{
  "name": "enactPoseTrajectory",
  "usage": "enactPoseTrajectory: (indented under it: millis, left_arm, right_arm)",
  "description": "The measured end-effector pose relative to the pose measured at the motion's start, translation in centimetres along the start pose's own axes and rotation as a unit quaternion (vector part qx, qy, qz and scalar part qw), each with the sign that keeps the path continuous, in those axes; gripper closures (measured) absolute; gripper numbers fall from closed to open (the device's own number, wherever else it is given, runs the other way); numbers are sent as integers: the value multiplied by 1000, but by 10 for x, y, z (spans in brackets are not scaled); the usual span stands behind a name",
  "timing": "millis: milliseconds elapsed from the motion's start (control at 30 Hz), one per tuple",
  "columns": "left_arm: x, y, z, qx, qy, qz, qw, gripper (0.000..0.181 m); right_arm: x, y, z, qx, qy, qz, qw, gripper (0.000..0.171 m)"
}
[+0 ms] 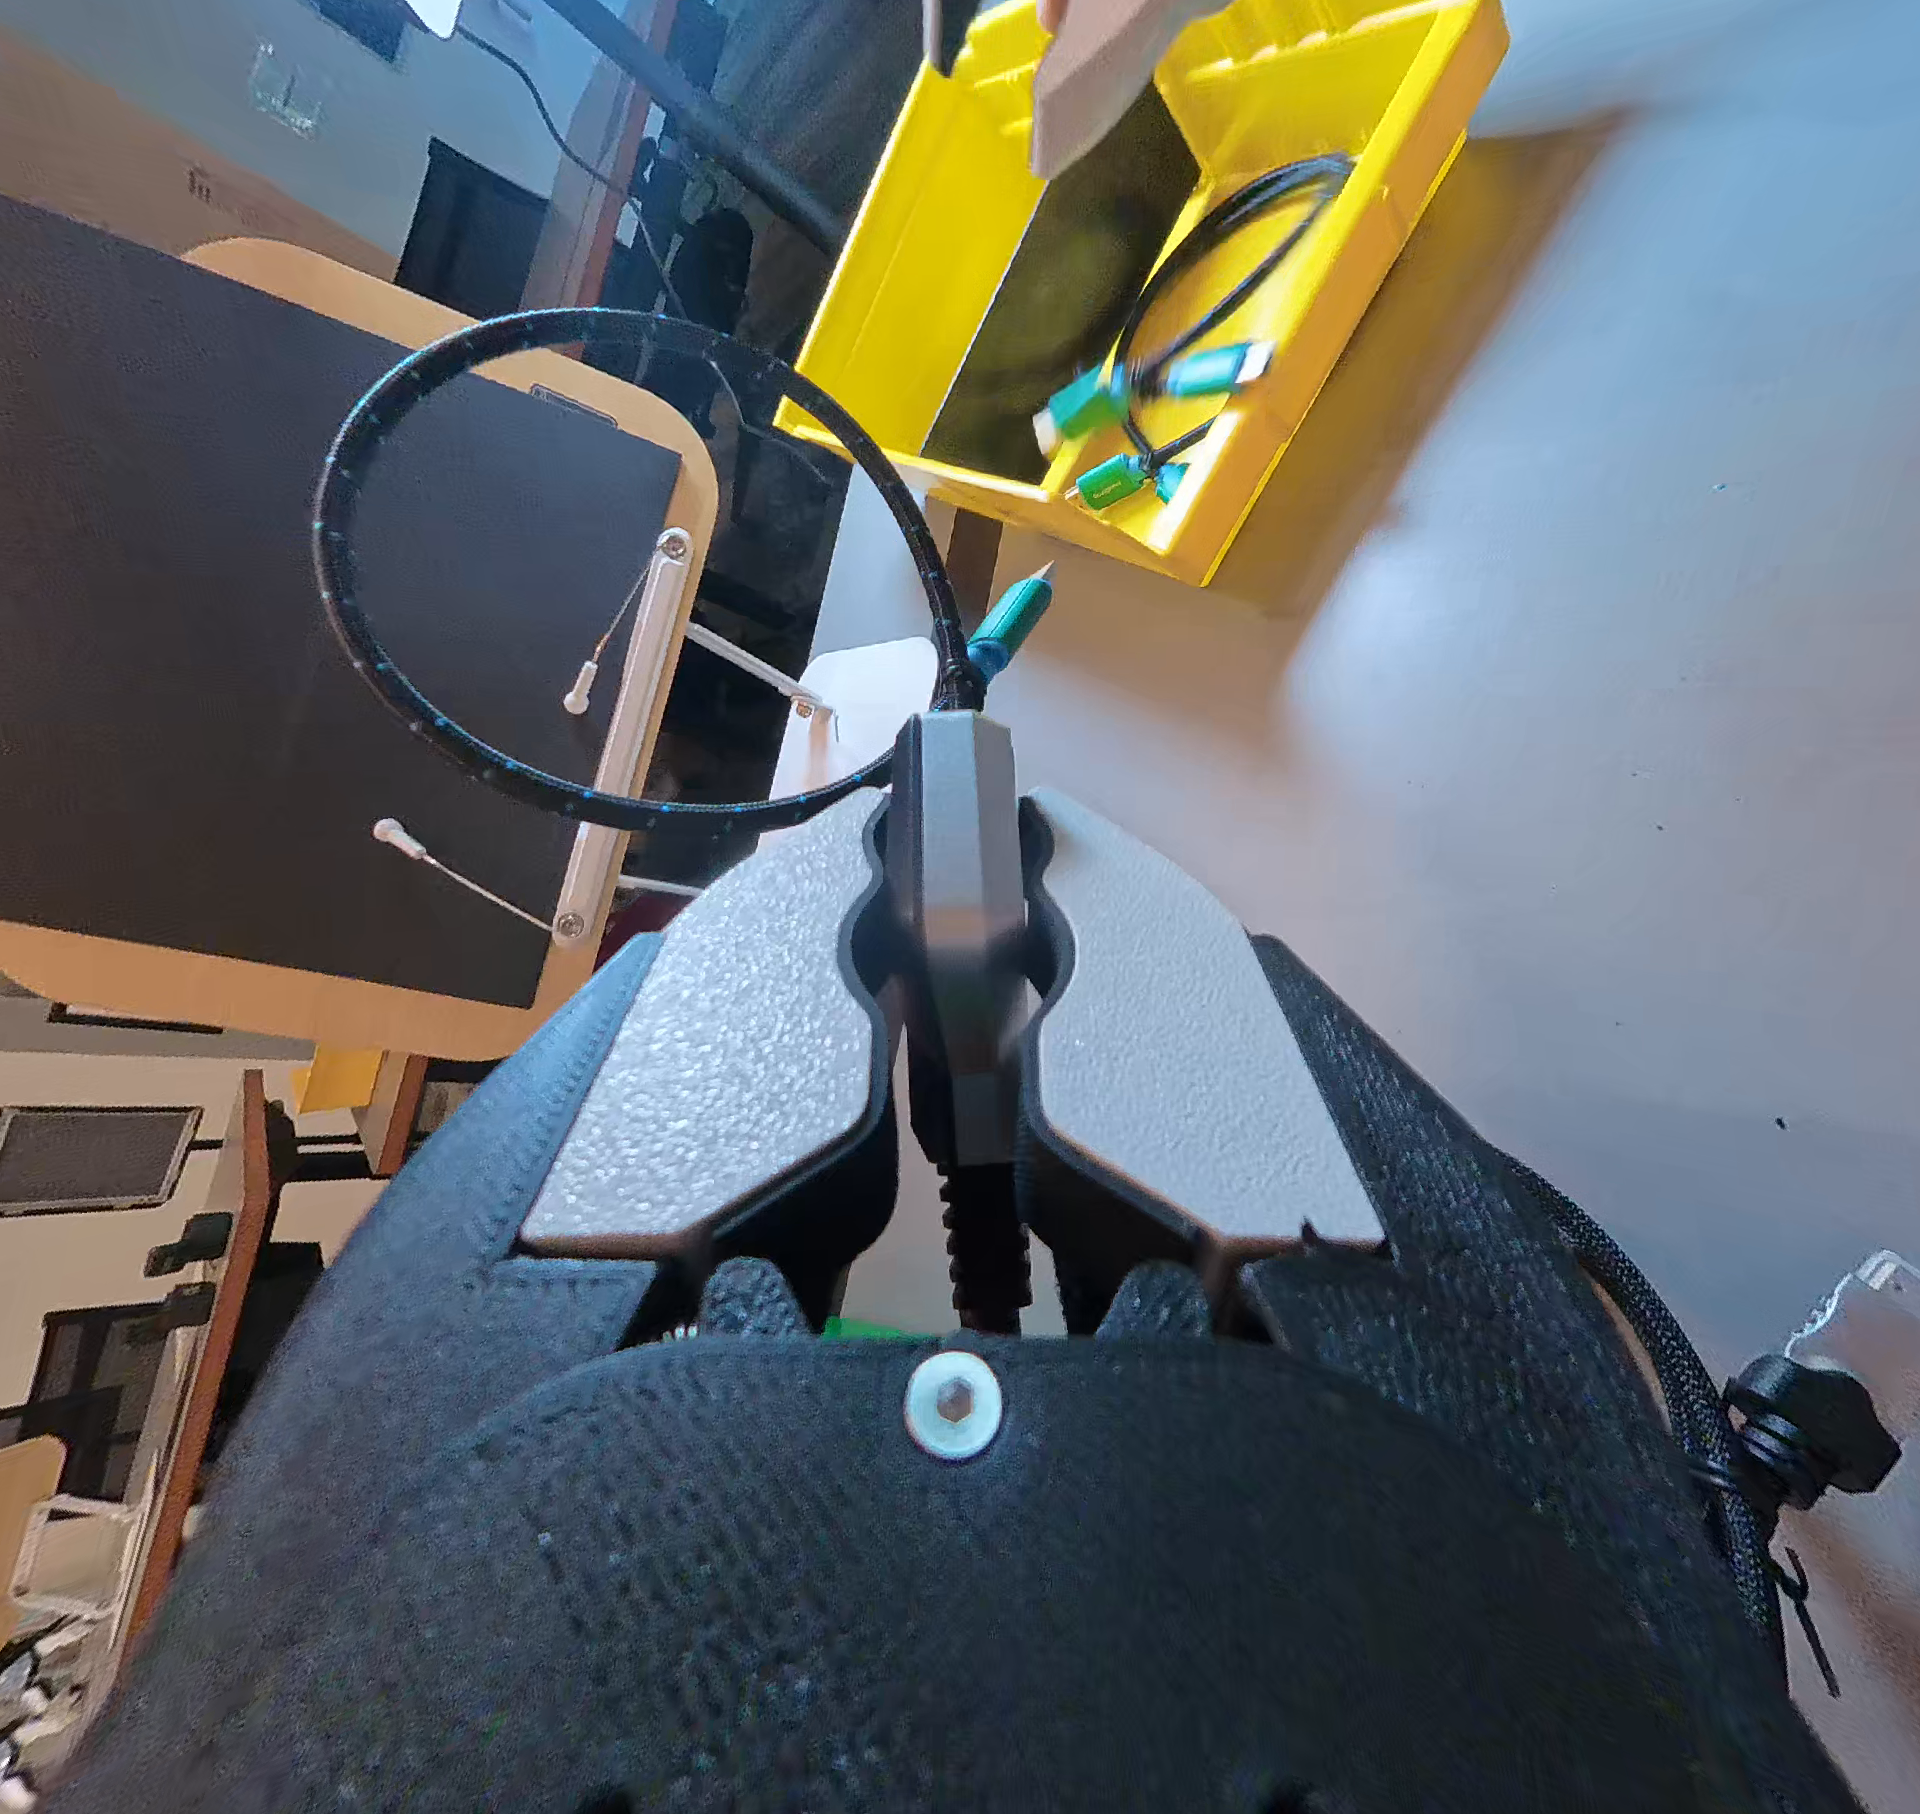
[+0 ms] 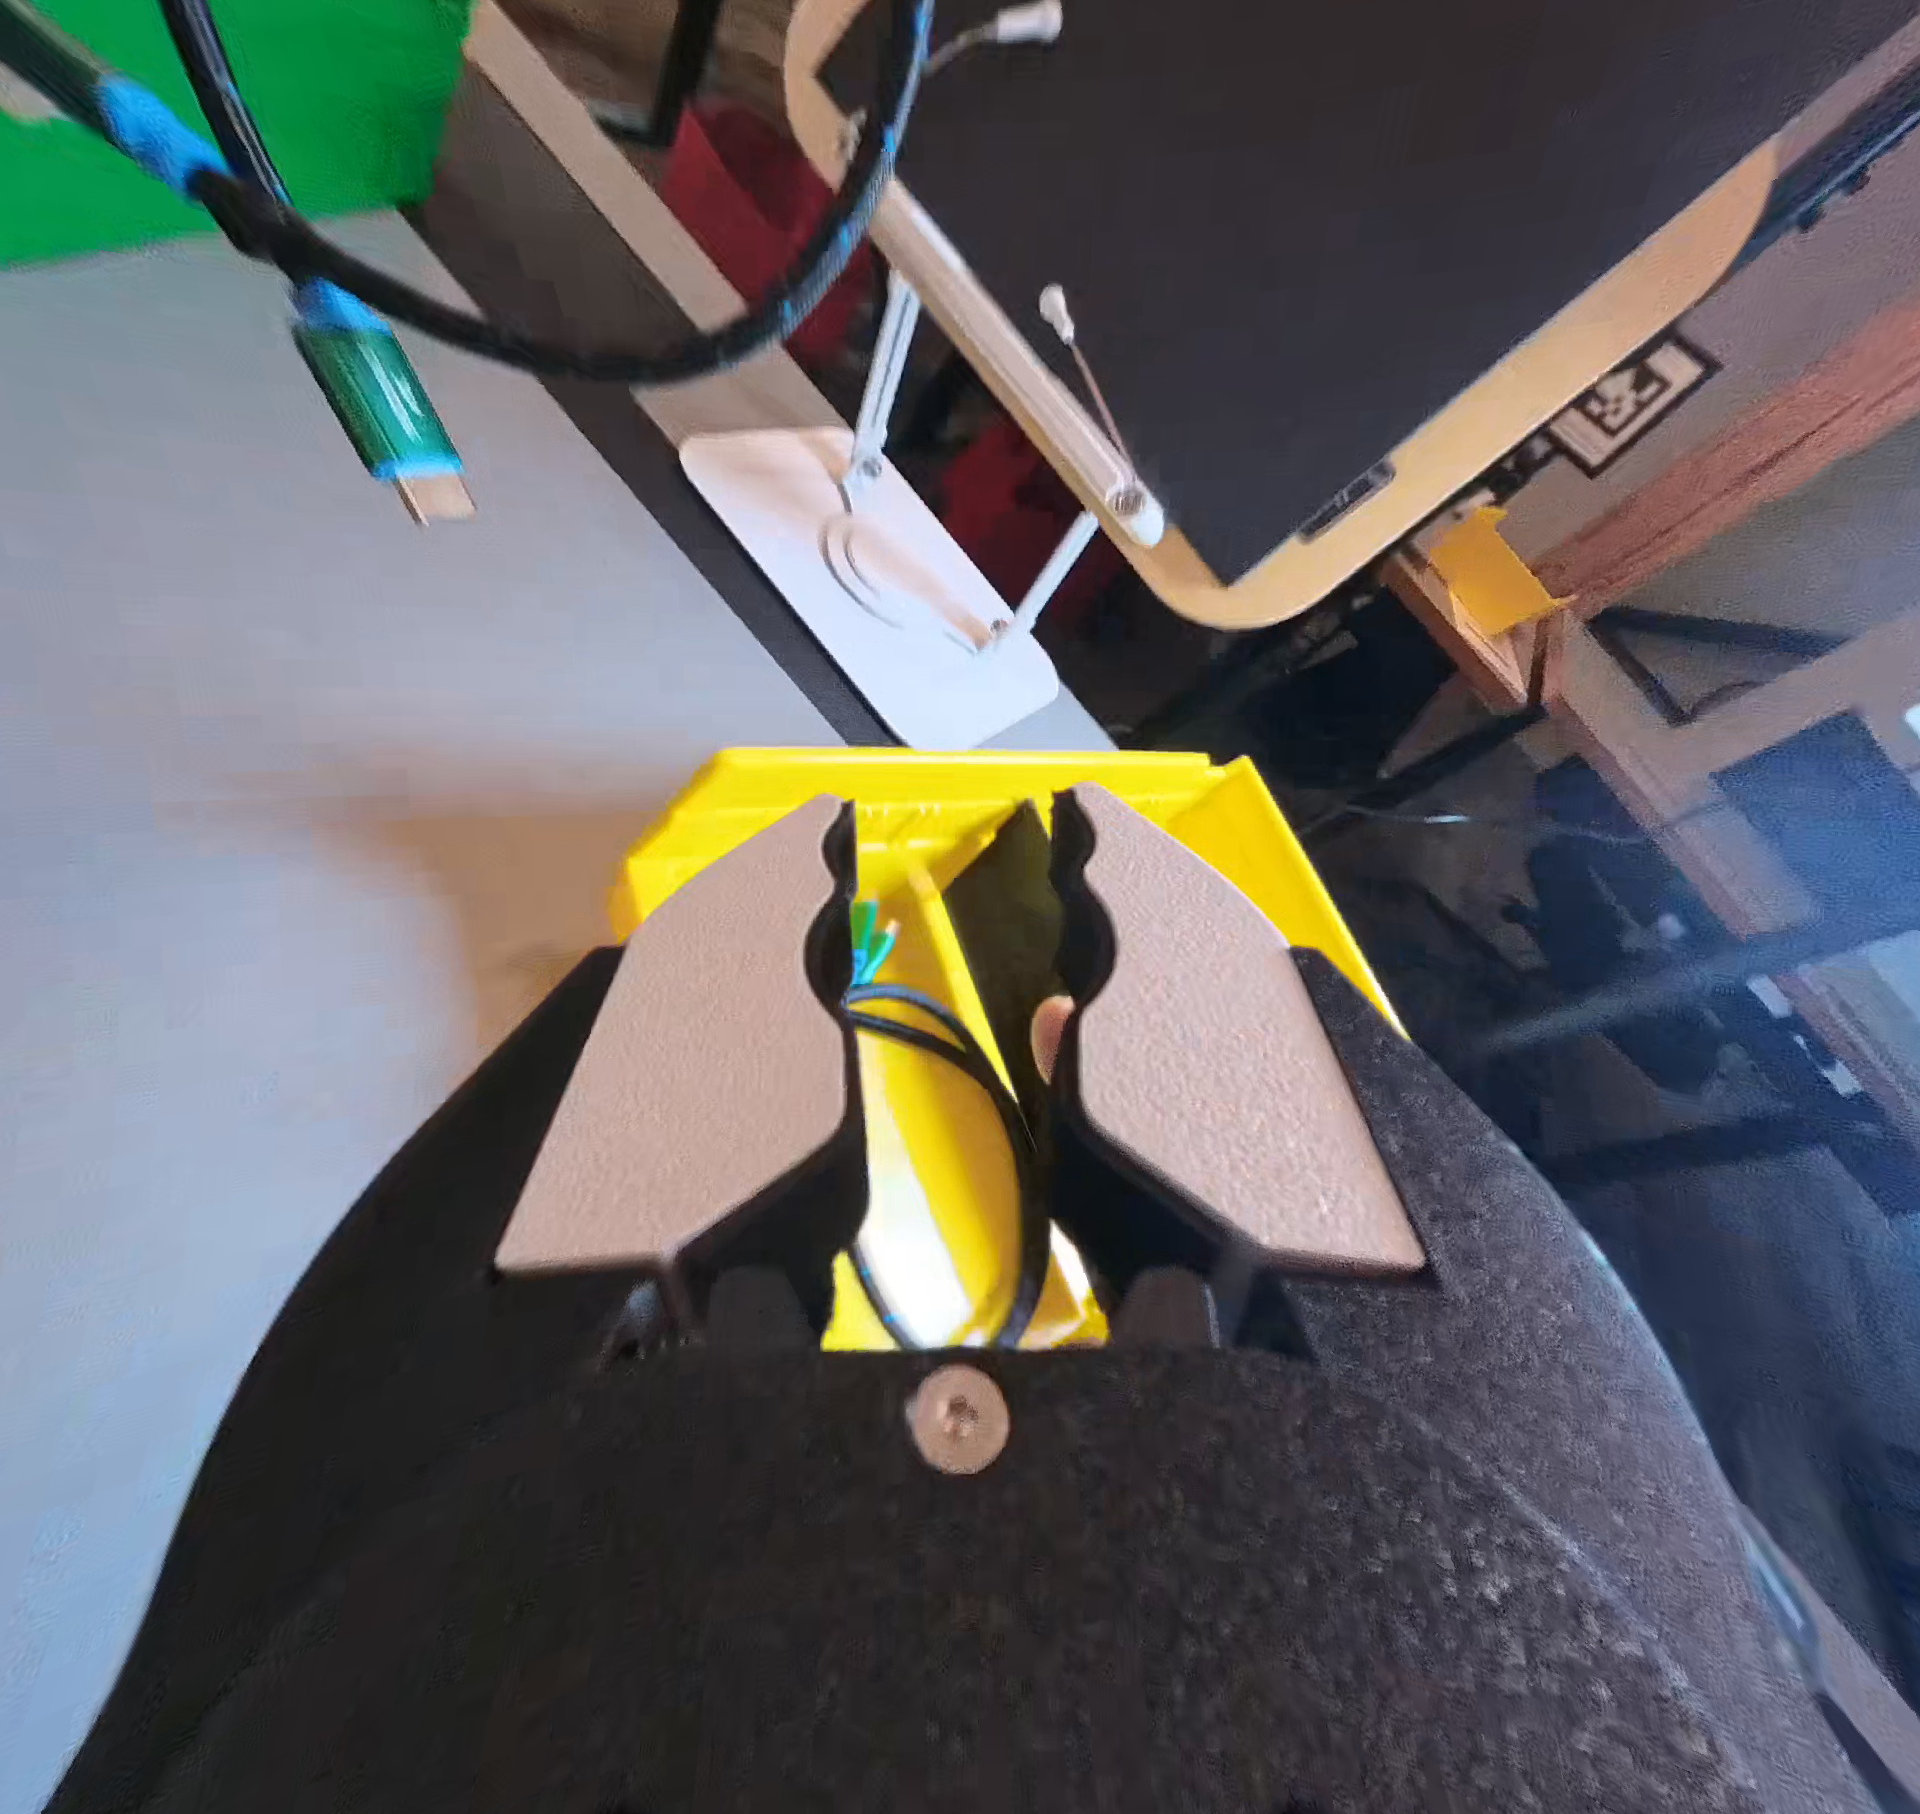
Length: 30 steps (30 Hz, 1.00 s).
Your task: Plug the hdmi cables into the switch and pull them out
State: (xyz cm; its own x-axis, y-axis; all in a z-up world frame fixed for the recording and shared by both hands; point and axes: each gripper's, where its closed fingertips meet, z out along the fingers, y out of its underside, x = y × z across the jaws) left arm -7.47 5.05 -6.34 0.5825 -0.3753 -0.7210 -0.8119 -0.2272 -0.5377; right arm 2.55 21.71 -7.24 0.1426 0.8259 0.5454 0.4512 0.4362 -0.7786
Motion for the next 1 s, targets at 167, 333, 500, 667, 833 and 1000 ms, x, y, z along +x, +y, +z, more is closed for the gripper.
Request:
enactPoseTrajectory:
  millis: [167,333,500,667,833,1000]
  left_arm:
    - [10,-6,2,12,23,5,1000,160]
    - [25,-14,8,17,44,21,999,160]
    - [45,-29,9,32,69,51,996,160]
    - [58,-38,6,37,85,83,992,160]
    - [57,-29,5,21,85,91,992,147]
    - [59,-5,19,-44,70,145,986,156]
  right_arm:
    - [-29,-63,-33,114,-33,-68,991,141]
    - [-114,-70,-28,71,-130,-218,965,146]
    - [-153,-56,6,40,-110,-297,948,142]
    - [-153,-53,17,36,-75,-328,941,158]
    - [-150,-56,9,52,-104,-296,948,159]
    - [-153,-50,11,40,-115,-297,947,159]
